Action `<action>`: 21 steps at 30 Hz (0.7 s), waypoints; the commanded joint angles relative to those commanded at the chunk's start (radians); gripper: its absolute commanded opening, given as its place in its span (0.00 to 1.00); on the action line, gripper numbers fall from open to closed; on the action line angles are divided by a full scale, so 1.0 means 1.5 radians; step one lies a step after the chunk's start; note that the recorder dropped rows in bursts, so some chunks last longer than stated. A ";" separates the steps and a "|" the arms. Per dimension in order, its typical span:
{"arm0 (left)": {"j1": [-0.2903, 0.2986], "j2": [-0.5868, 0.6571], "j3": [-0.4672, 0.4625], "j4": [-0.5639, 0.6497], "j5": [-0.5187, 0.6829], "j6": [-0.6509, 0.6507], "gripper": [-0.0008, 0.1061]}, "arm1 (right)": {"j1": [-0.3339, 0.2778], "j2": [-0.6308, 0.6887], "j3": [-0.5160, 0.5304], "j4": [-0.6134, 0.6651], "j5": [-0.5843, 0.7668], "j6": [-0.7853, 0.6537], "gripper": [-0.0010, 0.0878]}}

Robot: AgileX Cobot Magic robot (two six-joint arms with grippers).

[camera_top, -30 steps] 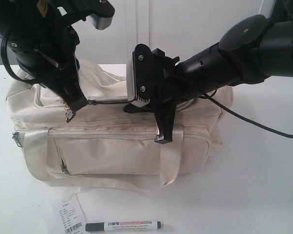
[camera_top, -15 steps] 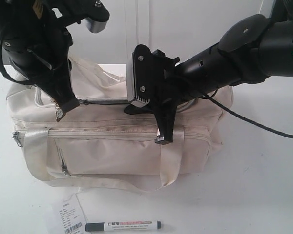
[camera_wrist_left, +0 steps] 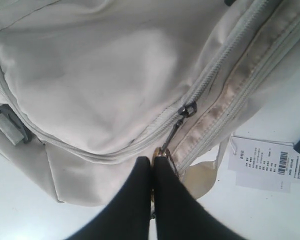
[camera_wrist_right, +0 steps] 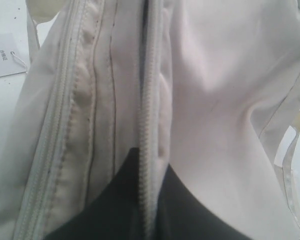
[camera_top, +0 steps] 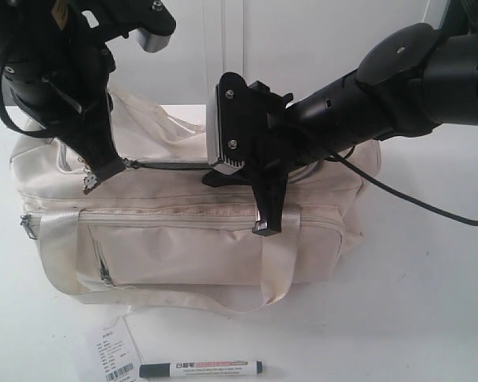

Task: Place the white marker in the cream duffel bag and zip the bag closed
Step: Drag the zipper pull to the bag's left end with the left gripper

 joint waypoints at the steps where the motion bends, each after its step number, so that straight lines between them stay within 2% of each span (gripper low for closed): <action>1: 0.000 0.000 0.000 0.003 0.000 0.000 0.01 | 0.000 0.000 0.000 0.000 0.000 0.000 0.01; 5: 0.000 0.000 0.000 0.008 0.000 0.000 0.01 | 0.000 0.000 0.000 -0.005 0.000 0.000 0.01; 13: 0.069 0.000 0.018 -0.002 0.000 0.001 0.01 | -0.001 0.000 0.000 -0.010 0.001 0.003 0.01; 21: 0.074 0.000 0.018 -0.018 0.000 0.009 0.01 | -0.001 0.000 0.000 -0.010 0.001 0.004 0.01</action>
